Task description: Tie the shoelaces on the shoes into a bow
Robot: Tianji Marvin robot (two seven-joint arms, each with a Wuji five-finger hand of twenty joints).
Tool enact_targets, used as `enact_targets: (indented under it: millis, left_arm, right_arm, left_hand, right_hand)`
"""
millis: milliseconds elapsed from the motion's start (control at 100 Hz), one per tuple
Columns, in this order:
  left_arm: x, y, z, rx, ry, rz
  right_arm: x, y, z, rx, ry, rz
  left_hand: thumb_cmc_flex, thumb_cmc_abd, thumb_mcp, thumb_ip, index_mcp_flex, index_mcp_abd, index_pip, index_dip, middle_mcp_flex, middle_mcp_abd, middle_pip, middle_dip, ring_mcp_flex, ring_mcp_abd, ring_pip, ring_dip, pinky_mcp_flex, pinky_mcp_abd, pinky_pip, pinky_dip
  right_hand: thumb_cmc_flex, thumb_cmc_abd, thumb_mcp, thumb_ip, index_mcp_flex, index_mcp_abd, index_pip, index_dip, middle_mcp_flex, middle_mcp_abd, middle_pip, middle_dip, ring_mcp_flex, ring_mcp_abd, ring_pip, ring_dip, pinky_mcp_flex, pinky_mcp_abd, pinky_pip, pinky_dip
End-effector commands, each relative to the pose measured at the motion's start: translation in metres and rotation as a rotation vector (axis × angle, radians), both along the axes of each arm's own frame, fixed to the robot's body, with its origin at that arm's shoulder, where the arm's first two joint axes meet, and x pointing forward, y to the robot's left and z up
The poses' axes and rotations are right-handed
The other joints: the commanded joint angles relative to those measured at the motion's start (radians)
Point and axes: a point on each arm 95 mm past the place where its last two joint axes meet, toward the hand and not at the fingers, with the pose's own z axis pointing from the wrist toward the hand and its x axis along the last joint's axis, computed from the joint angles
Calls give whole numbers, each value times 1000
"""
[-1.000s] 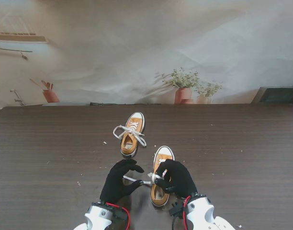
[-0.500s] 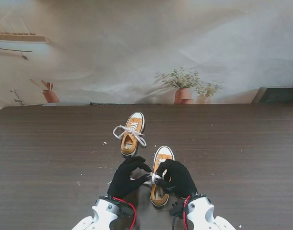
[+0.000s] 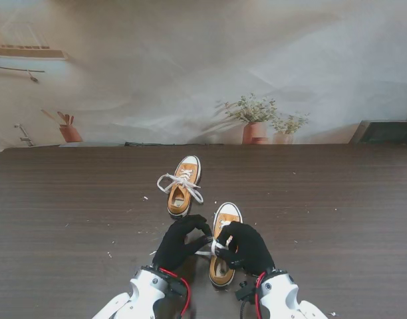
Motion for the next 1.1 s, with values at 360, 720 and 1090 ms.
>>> enact_targets:
  millis: [360, 720, 1090]
  left_arm:
    - [6, -4, 11, -12, 30, -99]
    - [5, -6, 13, -38, 72, -120]
    - [3, -4, 15, -105, 50, -110]
  right_arm:
    - [-3, 1, -1, -4, 10, 17]
    - [-3, 1, -1, 1, 5, 15]
    - [-3, -1, -1, -7, 9, 15]
  left_hand:
    - [41, 142, -139, 9, 0, 75, 45, 114, -58, -6, -5, 21, -57, -31, -62, 9, -52, -82, -22, 7]
    - [-104, 262, -181, 25, 194, 190, 109, 215, 54, 17, 83, 109, 5, -9, 21, 84, -32, -55, -19, -3]
    - [-292, 186, -164, 41, -4, 20, -424, -202, -42, 7, -81, -1, -39, -29, -71, 23, -65, -79, -24, -7]
  right_hand:
    - [17, 9, 63, 21, 41, -28, 14, 16, 14, -13, -7, 14, 29, 0, 12, -11, 3, 1, 21, -4]
    - [16, 10, 61, 19, 40, -30, 14, 18, 15, -13, -7, 14, 29, 0, 13, -11, 2, 1, 20, -4]
    - [15, 10, 61, 20, 40, -31, 13, 19, 16, -13, -7, 14, 30, 0, 12, -11, 2, 1, 20, -4]
